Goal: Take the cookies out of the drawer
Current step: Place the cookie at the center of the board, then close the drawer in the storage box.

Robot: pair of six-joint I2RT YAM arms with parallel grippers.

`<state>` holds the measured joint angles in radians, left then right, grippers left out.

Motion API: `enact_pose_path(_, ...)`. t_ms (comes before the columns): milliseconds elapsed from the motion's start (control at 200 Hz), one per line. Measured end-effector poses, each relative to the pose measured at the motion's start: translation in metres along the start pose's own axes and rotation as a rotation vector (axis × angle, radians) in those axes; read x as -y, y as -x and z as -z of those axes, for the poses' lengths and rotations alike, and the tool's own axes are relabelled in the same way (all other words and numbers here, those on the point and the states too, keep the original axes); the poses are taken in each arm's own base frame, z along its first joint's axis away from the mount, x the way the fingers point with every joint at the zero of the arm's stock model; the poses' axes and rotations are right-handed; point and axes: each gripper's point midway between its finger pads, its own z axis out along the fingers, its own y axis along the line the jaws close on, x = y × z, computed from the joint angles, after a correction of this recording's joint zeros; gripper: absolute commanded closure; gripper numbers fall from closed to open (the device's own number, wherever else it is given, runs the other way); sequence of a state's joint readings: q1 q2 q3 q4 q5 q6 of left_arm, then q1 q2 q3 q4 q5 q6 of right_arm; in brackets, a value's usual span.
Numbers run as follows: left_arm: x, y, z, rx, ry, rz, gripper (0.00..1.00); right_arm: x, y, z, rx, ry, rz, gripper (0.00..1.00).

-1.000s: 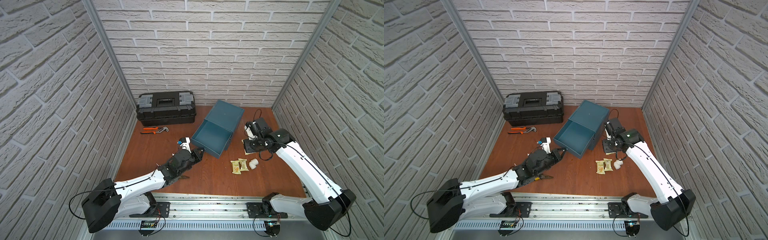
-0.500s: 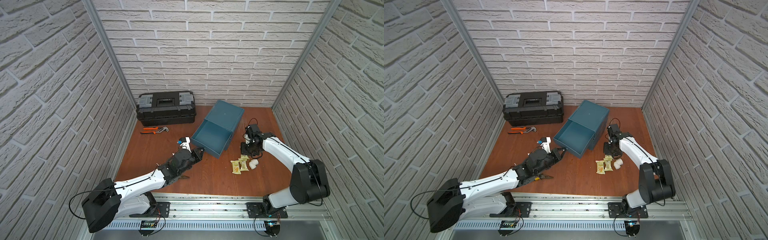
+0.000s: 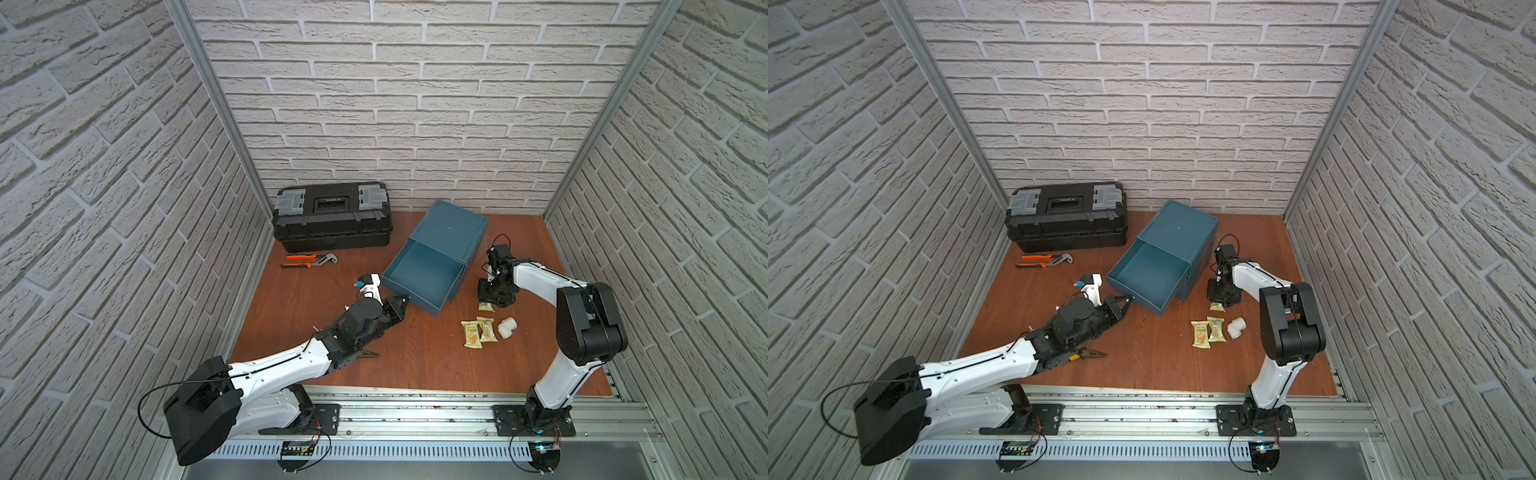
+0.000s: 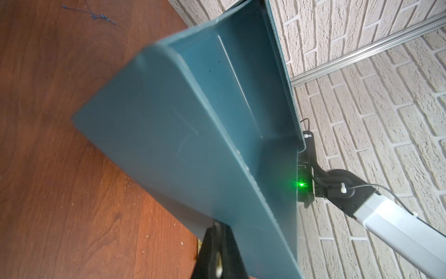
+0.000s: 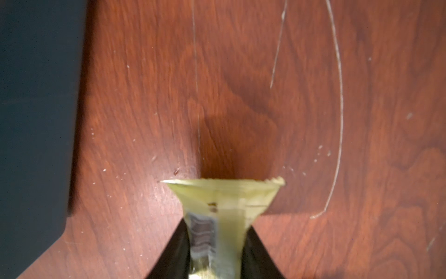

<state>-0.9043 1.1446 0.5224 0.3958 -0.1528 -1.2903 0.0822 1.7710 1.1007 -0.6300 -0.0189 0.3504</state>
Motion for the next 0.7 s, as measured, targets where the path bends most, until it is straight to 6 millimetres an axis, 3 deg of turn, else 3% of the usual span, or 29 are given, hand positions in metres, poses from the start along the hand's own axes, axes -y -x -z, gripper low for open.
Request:
enact_pose_path(165, 0.000, 0.000, 0.000, 0.001, 0.000, 0.003, 1.00, 0.005, 0.000, 0.012, 0.017, -0.017, 0.003, 0.50)
enact_pose_path(320, 0.000, 0.000, 0.000, 0.002, 0.001, 0.004, 1.00, 0.008, 0.007, 0.062, 0.135, -0.016, 0.006, 0.52)
enact_pose_path(430, 0.001, 0.001, 0.000, 0.004, -0.001, 0.005, 1.00, 0.006, 0.019, 0.116, 0.270, 0.013, 0.009, 0.56)
enact_pose_path(560, 0.005, 0.004, 0.000, 0.011, -0.004, 0.006, 1.00, -0.008, 0.045, 0.202, 0.501, 0.066, 0.052, 0.60)
enact_pose_path(630, 0.004, 0.004, 0.000, 0.011, -0.001, 0.005, 1.00, -0.026, 0.059, 0.249, 0.614, 0.105, 0.101, 0.61)
enact_pose_path(700, 0.003, 0.004, -0.001, 0.012, 0.003, 0.005, 1.00, -0.052, 0.070, 0.282, 0.686, 0.151, 0.179, 0.61)
